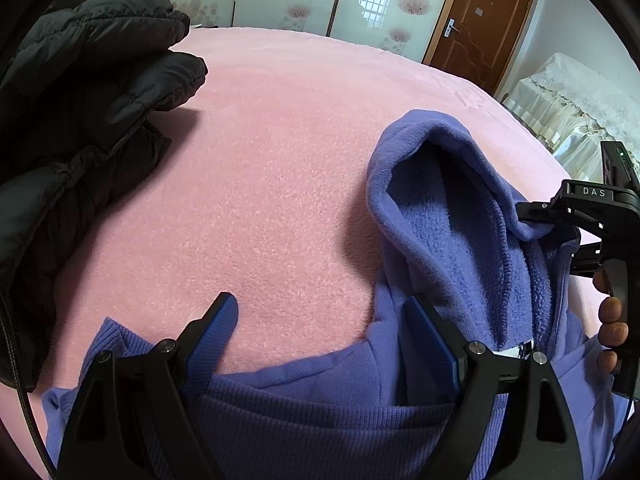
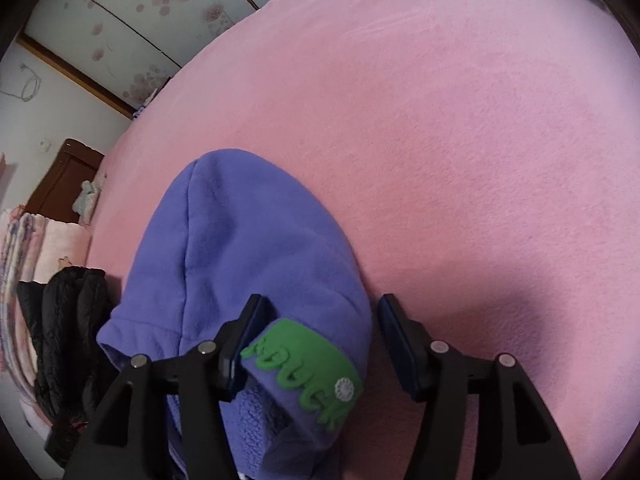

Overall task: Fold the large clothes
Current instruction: 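Grasp the hood tip by its green patch with the right tool, then lift the hood and fold it over the body with the right tool, then open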

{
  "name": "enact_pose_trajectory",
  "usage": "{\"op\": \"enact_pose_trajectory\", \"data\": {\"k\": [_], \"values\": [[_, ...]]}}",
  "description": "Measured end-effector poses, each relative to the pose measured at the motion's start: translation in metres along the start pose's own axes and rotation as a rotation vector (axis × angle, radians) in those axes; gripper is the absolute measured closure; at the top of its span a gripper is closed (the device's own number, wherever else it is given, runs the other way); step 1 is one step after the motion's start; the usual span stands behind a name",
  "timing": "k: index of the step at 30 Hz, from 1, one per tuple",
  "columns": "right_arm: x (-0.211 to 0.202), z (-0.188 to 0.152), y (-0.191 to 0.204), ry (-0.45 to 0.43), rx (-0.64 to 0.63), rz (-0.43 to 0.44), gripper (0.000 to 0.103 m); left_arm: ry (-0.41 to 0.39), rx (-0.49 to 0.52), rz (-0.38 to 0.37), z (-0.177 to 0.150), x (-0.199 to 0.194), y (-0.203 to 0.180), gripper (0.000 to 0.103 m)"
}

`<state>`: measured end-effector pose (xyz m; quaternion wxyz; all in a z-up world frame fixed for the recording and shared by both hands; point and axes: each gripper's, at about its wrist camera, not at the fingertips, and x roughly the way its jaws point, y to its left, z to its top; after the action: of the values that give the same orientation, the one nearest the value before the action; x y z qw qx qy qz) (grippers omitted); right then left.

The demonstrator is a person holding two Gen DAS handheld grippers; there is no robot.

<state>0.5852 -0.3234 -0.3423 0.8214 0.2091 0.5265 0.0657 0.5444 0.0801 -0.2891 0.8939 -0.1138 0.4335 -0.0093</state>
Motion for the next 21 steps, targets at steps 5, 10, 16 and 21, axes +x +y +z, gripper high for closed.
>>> {"op": "enact_pose_trajectory", "data": {"k": [5, 10, 16, 21], "values": [[-0.008, -0.003, 0.014, -0.045, -0.116, 0.049, 0.081, -0.001, 0.0, -0.001, 0.001, 0.003, 0.002, 0.018], [-0.051, -0.025, 0.065, -0.214, -0.412, 0.024, 0.086, -0.006, 0.0, 0.004, 0.001, 0.001, 0.003, 0.018], [-0.105, -0.096, 0.129, -0.419, -0.874, -0.071, 0.086, -0.154, -0.051, -0.084, 0.003, -0.053, 0.016, 0.022], [-0.151, -0.156, 0.127, -0.54, -1.106, -0.06, 0.085, -0.215, 0.021, -0.109, -0.008, -0.11, 0.026, 0.022]]}}
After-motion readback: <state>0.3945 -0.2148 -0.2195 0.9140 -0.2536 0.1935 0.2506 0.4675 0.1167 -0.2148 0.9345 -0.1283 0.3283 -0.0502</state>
